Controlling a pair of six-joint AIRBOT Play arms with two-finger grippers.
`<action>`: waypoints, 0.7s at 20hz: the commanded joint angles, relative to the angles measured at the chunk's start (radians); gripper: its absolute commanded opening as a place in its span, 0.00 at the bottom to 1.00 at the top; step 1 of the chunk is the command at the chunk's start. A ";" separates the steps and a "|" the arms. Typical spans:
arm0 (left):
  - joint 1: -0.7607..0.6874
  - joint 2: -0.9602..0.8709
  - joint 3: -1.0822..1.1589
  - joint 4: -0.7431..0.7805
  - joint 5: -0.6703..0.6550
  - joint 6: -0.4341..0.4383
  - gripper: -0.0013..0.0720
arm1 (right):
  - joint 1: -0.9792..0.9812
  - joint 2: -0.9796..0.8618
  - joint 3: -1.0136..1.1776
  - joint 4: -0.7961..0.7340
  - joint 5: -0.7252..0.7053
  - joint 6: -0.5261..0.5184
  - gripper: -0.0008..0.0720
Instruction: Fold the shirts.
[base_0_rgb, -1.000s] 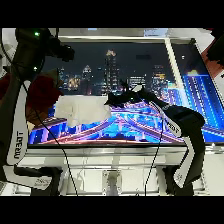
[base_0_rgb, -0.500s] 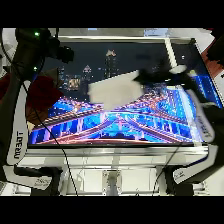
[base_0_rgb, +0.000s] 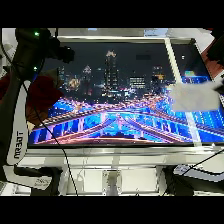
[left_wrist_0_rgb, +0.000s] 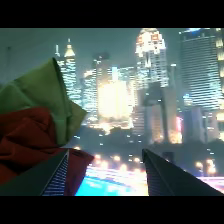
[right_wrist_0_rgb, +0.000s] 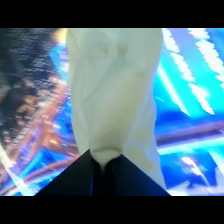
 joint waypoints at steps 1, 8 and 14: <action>0.000 -0.001 0.000 -0.050 0.000 -0.011 0.75 | -0.130 0.024 -0.059 -0.202 0.172 0.019 0.05; 0.000 -0.001 0.000 -0.081 0.000 -0.018 0.75 | -0.113 0.026 -0.095 -0.084 0.341 0.063 0.54; 0.000 -0.001 0.000 -0.136 0.018 -0.019 0.75 | 0.049 0.028 -0.070 0.441 0.225 -0.085 0.53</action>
